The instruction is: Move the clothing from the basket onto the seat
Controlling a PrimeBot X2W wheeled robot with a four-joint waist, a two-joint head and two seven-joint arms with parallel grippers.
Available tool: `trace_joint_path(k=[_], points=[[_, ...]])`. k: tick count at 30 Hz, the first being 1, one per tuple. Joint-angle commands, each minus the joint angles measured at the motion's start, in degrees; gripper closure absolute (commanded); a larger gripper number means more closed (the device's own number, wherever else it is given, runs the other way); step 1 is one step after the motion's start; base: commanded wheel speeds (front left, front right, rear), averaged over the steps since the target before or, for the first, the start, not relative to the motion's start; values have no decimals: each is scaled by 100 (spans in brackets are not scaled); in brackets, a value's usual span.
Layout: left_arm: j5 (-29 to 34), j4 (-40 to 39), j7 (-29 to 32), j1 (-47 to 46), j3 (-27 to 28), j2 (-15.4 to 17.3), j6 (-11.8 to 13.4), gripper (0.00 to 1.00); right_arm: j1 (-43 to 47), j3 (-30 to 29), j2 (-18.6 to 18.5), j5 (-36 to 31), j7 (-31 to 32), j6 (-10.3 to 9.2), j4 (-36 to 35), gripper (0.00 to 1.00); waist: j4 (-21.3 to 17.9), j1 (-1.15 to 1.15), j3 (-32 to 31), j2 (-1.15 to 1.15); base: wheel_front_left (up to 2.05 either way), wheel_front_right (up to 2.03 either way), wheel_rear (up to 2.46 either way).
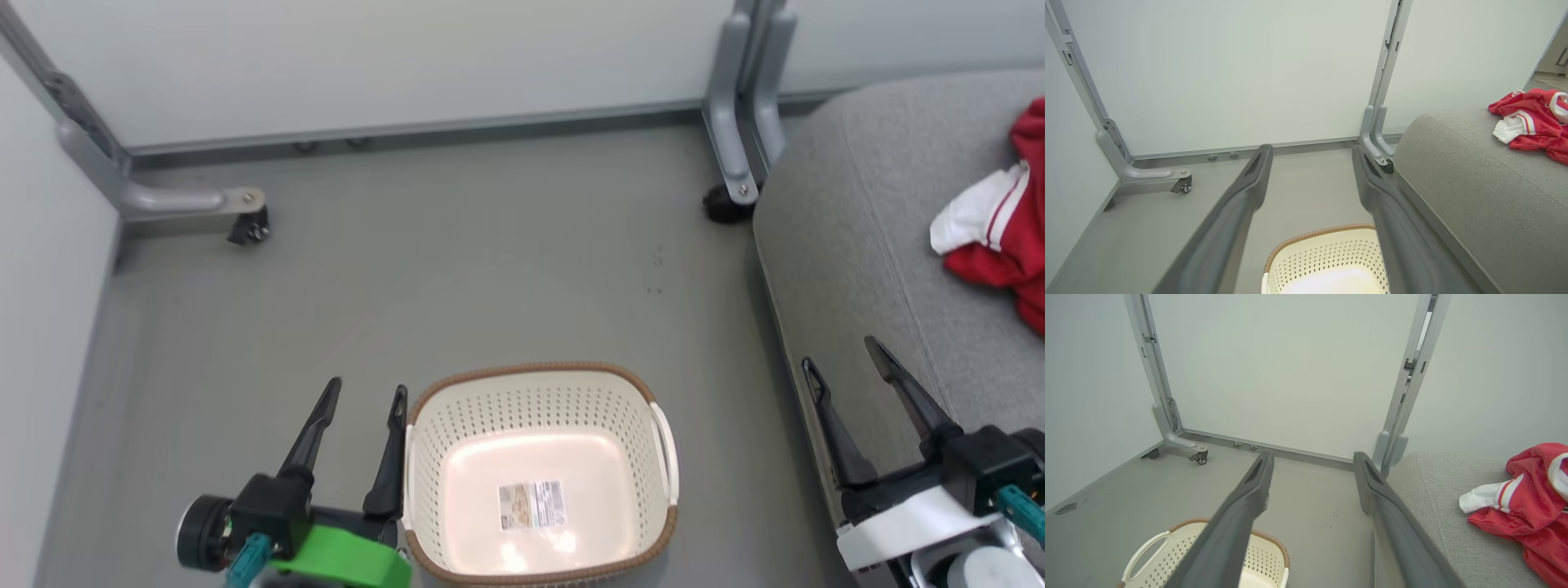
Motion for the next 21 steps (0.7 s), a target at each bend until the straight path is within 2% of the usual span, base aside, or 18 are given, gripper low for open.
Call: trace_joint_path(k=[1,7,12,21], points=[[117,-95,-1,255,135,-67,-28,0,200,-63,70,-75,-1,-11,-101,0,532,1,-653,0,0,0,0],[460,-484,-1,925,782,-258,-101,0,727,-284,370,-214,0,-11,-313,0,506,1,-888,0,0,0,0],[688,-762,-1,1337,1131,-361,-270,0,1077,-445,574,-221,0,-11,-368,0,456,1,-1048,0,0,0,0],[959,-770,-2,1592,1246,-424,-488,0,1321,-328,615,-309,0,-11,-384,0,396,1,-1156,0,0,0,0]])
